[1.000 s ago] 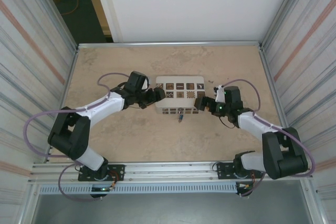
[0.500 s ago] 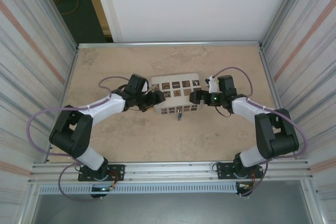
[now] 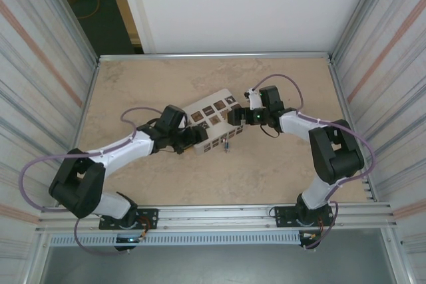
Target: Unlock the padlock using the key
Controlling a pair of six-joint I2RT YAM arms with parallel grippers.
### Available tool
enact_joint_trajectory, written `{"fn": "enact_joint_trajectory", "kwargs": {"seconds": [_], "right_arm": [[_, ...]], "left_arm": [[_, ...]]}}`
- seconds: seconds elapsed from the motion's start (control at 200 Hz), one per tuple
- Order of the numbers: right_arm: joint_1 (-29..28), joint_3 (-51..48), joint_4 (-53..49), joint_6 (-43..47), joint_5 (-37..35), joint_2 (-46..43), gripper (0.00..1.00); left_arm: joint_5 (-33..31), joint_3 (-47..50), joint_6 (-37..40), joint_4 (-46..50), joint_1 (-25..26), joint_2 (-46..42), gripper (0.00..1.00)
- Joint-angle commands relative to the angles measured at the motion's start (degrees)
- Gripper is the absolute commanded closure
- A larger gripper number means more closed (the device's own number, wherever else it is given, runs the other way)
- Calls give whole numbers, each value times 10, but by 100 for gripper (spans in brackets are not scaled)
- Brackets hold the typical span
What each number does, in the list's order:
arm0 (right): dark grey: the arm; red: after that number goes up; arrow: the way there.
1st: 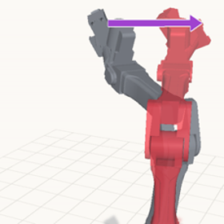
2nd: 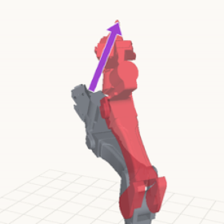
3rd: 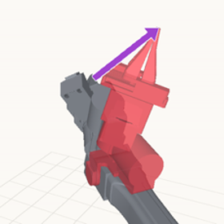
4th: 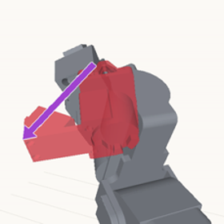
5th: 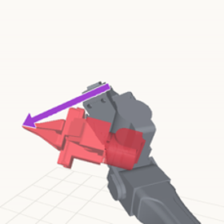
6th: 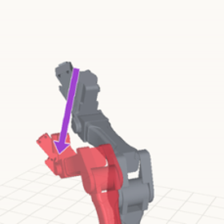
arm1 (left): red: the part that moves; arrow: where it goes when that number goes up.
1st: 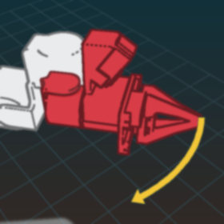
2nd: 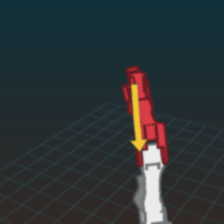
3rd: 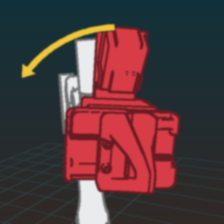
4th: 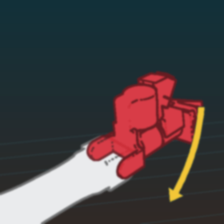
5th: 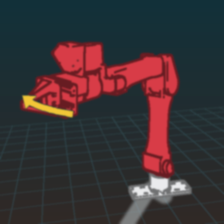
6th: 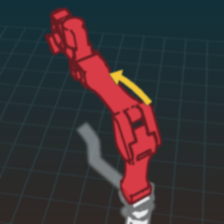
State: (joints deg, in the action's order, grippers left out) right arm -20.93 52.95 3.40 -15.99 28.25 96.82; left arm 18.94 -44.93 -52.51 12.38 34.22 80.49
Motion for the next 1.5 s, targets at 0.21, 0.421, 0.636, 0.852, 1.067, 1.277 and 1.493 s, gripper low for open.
{"fn": "enact_joint_trajectory", "kwargs": {"seconds": [0.21,0.421,0.636,0.852,1.067,1.277,1.493], "right_arm": [[8,-14,-7,-10,10,-24,1],[38,-61,-24,-4,8,-79,1],[49,-123,-16,-24,48,-146,2],[42,-193,34,-88,99,-216,13],[1,-245,85,-108,109,-239,13],[-48,-254,146,-111,88,-198,15],[-74,-231,179,-97,76,-141,22]], "left_arm": [[-38,11,-6,10,-1,-81,25],[-67,27,-4,14,-3,-149,24],[-60,26,-4,3,-3,-178,25],[-12,-15,-2,-12,0,-126,36],[24,-49,-1,-49,3,-52,43],[47,-73,0,-59,3,4,48],[48,-74,1,-40,0,44,50]]}}
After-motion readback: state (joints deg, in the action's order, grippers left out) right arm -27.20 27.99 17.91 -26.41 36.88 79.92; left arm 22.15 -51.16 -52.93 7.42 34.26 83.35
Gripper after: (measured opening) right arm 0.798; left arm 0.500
